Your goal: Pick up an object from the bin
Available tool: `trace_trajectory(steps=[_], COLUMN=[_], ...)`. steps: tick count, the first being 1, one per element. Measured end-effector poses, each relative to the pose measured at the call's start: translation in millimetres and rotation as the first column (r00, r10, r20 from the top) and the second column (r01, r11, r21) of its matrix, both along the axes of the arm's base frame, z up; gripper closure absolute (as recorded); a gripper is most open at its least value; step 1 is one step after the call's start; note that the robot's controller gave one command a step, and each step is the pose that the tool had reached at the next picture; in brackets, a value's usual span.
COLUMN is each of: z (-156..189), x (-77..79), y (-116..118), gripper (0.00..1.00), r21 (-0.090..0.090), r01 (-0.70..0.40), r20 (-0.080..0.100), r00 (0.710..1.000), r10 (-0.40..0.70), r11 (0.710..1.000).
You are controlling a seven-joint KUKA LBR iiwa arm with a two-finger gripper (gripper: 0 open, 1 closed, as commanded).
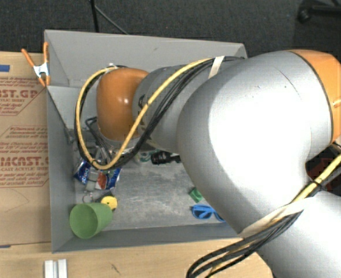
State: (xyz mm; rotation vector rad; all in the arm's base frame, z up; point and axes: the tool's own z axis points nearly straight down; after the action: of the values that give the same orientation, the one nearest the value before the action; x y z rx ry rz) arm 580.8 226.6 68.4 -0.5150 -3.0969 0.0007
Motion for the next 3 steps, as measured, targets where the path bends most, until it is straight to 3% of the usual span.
trace_trajectory(steps=[1,2,3], z=[-0.3,0.0,61.7], x=[0.0,0.2,1.8], y=[0.4,0.4,1.4], gripper=[0.00,1.00,1.00], r21=[0.000,0.000,0.004], r01=[-0.001,-0.001,-0.002], r20=[0.001,0.001,0.009], r00=[1.000,1.000,1.000], r10=[0.001,0.001,0.002], r11=[1.000,1.000,1.000])
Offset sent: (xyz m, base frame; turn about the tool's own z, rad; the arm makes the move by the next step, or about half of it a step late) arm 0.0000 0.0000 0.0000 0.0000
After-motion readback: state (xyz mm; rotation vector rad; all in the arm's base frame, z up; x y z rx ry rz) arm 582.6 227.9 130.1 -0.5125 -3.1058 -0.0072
